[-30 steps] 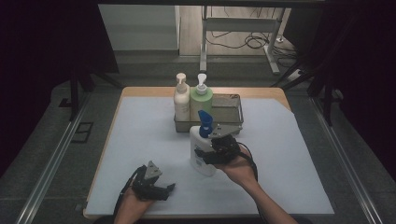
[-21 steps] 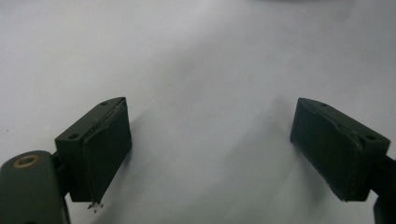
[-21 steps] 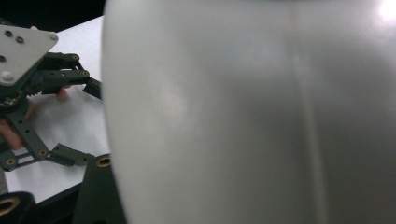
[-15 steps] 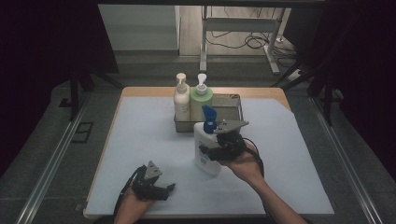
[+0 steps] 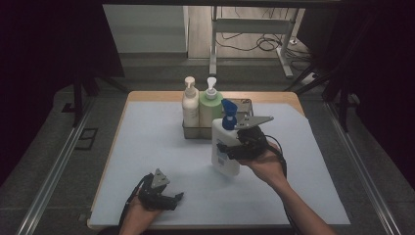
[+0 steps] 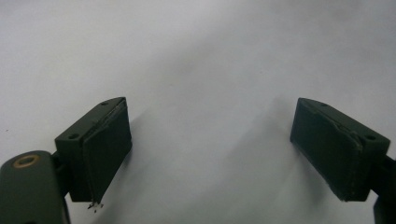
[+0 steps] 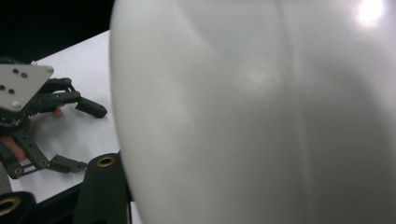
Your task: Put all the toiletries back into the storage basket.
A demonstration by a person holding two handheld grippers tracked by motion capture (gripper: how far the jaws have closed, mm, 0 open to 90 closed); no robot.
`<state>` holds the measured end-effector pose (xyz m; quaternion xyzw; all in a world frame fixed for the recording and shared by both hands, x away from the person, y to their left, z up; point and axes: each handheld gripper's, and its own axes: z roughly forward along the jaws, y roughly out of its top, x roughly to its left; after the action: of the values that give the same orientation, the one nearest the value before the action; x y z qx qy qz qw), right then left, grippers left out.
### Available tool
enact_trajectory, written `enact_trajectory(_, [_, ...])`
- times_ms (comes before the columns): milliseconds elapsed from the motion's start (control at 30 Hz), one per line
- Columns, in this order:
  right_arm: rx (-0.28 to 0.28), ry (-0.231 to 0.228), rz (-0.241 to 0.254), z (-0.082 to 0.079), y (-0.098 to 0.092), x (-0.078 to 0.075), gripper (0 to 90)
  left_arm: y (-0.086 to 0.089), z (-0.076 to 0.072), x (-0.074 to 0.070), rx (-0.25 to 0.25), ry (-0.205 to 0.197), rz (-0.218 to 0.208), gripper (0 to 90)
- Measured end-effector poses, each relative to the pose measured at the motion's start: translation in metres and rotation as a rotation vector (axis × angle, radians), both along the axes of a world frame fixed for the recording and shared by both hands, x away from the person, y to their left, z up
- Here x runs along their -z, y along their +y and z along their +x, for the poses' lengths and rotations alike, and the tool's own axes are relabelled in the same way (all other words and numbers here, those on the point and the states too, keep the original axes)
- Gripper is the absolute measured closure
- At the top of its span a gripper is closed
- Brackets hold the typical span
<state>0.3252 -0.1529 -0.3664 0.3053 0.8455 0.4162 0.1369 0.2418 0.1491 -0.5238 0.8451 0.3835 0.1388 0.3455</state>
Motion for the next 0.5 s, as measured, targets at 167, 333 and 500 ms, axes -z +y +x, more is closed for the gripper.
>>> enact_trajectory(167, [0.019, -0.008, 0.007, 0.006, -0.008, -0.014, 39.8, 0.0, 0.0, 0.0, 0.0, 0.0, 0.001, 12.4])
enact_trajectory(333, [0.05, -0.016, 0.012, 0.011, -0.016, -0.025, 39.8, 0.0, 0.0, 0.0, 0.0, 0.0, 0.0, 12.4])
enact_trajectory(500, [0.082, -0.027, 0.011, 0.018, -0.024, -0.033, 39.9, 0.0, 0.0, 0.0, 0.0, 0.001, 0.0, 12.4])
